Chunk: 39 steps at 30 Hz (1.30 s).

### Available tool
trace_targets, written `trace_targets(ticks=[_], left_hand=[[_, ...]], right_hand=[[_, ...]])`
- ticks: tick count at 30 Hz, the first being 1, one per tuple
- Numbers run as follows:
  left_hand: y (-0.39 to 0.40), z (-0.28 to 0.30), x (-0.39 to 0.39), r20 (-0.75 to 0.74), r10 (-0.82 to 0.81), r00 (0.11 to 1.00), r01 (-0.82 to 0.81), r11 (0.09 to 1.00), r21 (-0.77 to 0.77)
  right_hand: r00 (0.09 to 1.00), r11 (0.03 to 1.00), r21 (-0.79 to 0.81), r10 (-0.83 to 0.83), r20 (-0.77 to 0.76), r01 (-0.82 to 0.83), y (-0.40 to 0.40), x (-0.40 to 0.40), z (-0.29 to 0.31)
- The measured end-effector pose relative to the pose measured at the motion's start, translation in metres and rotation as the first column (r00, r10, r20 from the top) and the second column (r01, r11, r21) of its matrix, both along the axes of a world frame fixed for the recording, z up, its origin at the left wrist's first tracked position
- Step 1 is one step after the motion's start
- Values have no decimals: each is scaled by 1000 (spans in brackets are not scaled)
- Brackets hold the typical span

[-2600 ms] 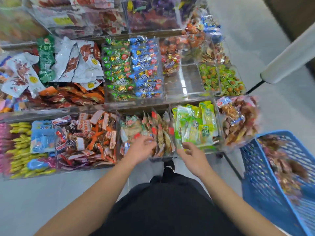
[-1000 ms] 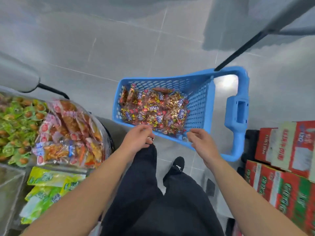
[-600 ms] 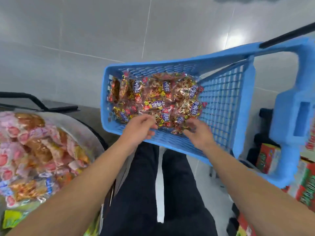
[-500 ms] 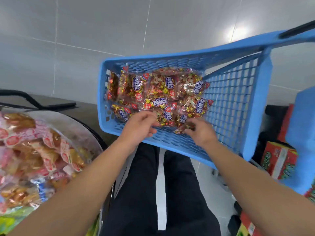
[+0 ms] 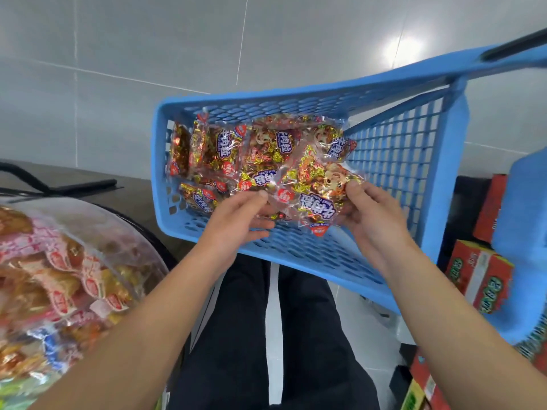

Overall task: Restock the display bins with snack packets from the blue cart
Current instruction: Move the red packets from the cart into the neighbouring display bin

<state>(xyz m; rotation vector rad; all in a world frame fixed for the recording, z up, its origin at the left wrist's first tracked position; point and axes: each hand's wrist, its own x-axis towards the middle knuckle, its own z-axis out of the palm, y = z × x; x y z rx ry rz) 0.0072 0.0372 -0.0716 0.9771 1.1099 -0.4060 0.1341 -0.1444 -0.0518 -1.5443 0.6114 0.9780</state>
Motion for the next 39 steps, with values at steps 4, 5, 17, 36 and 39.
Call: trace_targets(ticks=[4,5,17,36,39], left_hand=[[-3,10,8,81,164,983,-149,974,-171],[-3,10,9,92,191,977,-172,967,-185],[29,-3,24,150,-403,903,352,893,280],[40,-27,0,-13,-65,998,67,969,238],[49,-26,-5,-42,-4,999,14,970,243]], right_hand=[[981,983,110,-130,-145,147,8,-17,-5],[975,978,120,-148,-166,168,10,-21,-8],[988,991,87,115,-104,-106,13,-20,-25],[379,97,-805,910,-166,-586,8,15,-105],[329,24,-834,925,-191,-551,13,14,-104]])
